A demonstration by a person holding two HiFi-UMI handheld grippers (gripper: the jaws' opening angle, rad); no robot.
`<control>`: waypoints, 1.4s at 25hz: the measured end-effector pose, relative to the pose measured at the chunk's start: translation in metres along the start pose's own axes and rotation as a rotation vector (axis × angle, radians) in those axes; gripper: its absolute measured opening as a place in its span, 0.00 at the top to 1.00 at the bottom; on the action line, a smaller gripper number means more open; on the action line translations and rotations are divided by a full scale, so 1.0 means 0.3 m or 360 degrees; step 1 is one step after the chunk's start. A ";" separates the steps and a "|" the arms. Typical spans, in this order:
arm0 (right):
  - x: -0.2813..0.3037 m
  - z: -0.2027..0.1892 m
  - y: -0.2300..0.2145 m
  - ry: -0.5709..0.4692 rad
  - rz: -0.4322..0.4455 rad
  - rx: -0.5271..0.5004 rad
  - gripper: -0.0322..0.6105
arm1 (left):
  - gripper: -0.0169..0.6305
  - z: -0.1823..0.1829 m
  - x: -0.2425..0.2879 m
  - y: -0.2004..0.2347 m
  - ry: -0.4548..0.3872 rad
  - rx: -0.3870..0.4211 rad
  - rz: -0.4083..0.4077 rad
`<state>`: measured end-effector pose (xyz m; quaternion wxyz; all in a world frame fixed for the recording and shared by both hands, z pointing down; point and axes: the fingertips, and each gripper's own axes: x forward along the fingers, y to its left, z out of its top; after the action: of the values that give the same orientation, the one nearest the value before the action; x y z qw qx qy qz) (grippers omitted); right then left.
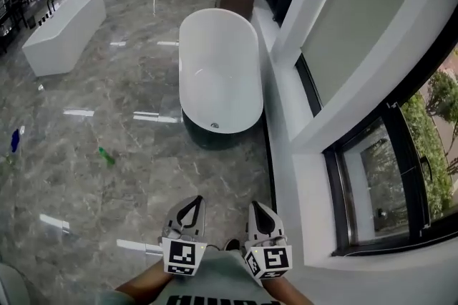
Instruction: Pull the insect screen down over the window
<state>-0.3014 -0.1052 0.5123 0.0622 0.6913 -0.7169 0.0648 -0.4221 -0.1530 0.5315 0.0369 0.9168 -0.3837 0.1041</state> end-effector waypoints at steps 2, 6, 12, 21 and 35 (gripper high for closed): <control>0.002 -0.012 0.050 0.0012 0.0032 0.0016 0.94 | 0.95 -0.015 -0.042 0.031 -0.0008 -0.0026 0.0041; 0.020 -0.029 0.098 0.0012 0.0068 0.0047 0.94 | 0.95 -0.044 -0.101 0.090 -0.0028 -0.0066 0.0156; 0.011 -0.075 0.114 0.0013 0.0122 0.0046 0.94 | 0.95 -0.099 -0.163 0.151 -0.0012 -0.0078 0.0334; -0.001 -0.088 0.112 -0.0021 0.0138 0.0045 0.95 | 0.95 -0.155 -0.195 0.153 0.0063 -0.0118 0.0391; -0.004 -0.124 0.159 0.0024 0.0135 0.0002 0.95 | 0.95 -0.164 -0.212 0.152 0.0016 -0.0104 0.0350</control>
<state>-0.3491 -0.0956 0.5485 0.0645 0.6597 -0.7451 0.0730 -0.5061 -0.1334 0.5650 0.0571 0.8669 -0.4850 0.0994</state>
